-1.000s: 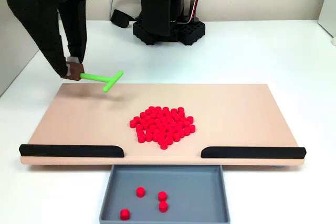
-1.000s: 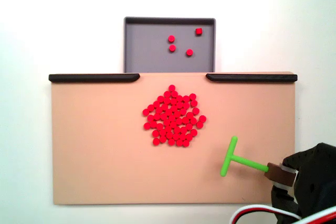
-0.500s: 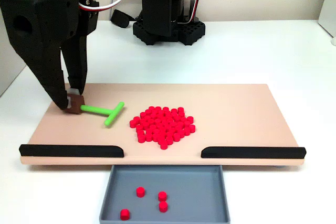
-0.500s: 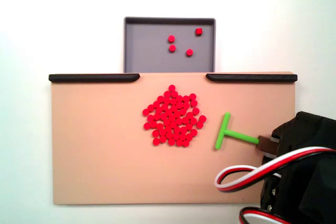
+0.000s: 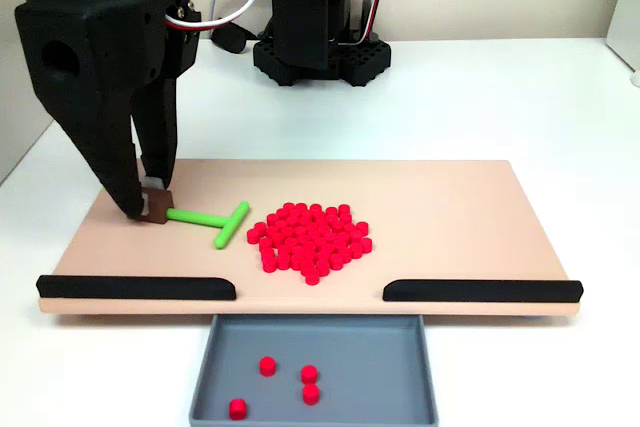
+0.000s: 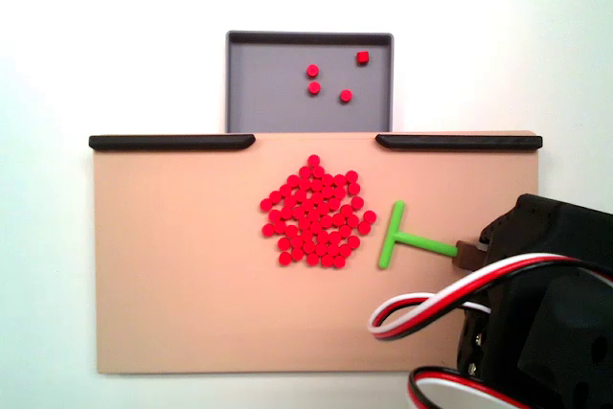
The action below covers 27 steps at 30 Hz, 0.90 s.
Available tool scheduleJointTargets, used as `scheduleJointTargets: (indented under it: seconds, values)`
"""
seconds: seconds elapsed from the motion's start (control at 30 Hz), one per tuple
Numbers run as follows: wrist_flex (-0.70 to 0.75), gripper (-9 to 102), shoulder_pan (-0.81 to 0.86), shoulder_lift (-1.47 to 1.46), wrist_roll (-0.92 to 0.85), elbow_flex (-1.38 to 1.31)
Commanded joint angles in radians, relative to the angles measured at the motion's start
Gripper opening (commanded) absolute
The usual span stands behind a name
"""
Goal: Push granules from right to the grey container
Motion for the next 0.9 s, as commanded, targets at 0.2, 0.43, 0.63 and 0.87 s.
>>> scheduleJointTargets:
  seconds: [0.2,0.43,0.63,0.87]
  values:
    - [0.005,0,-0.017,-0.025,-0.17,-0.077]
    - [0.005,0,-0.038,-0.028,-0.087,-0.077]
    - [0.006,0,-0.051,-0.026,0.009,-0.077]
    - [0.006,0,-0.052,-0.015,0.11,-0.077]
